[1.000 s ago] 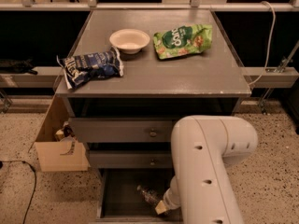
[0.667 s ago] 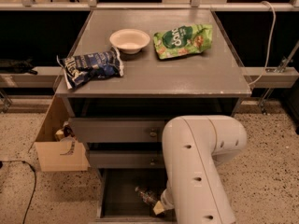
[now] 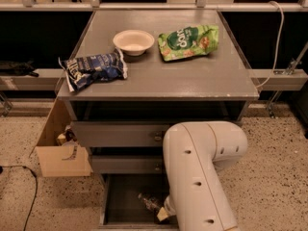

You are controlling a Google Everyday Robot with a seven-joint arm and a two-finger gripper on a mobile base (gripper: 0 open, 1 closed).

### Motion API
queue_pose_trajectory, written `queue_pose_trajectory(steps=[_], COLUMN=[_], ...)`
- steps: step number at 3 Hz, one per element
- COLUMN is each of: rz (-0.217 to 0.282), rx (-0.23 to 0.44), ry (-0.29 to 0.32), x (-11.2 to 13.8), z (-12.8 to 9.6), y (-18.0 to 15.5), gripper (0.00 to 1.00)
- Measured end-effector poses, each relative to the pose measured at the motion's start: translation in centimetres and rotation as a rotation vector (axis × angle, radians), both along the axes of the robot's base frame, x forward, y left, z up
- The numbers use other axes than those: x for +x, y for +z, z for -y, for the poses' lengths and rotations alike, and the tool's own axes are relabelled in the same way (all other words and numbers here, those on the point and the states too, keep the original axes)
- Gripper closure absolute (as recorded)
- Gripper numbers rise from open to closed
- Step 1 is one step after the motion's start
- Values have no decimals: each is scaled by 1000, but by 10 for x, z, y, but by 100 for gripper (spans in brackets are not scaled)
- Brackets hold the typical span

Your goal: Place water bottle into bottom drawer

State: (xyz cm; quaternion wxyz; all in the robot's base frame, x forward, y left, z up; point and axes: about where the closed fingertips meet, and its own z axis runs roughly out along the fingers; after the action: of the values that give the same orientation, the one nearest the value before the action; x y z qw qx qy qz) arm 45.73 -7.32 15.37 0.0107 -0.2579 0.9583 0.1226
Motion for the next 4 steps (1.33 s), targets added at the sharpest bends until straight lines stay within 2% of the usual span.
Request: queue_pose_trajectory(steps=[2, 4], rz=[0, 0], rx=[0, 0], ry=[0, 0], x=[0, 0], z=[0, 0], y=[0, 0], gripper=[59, 0])
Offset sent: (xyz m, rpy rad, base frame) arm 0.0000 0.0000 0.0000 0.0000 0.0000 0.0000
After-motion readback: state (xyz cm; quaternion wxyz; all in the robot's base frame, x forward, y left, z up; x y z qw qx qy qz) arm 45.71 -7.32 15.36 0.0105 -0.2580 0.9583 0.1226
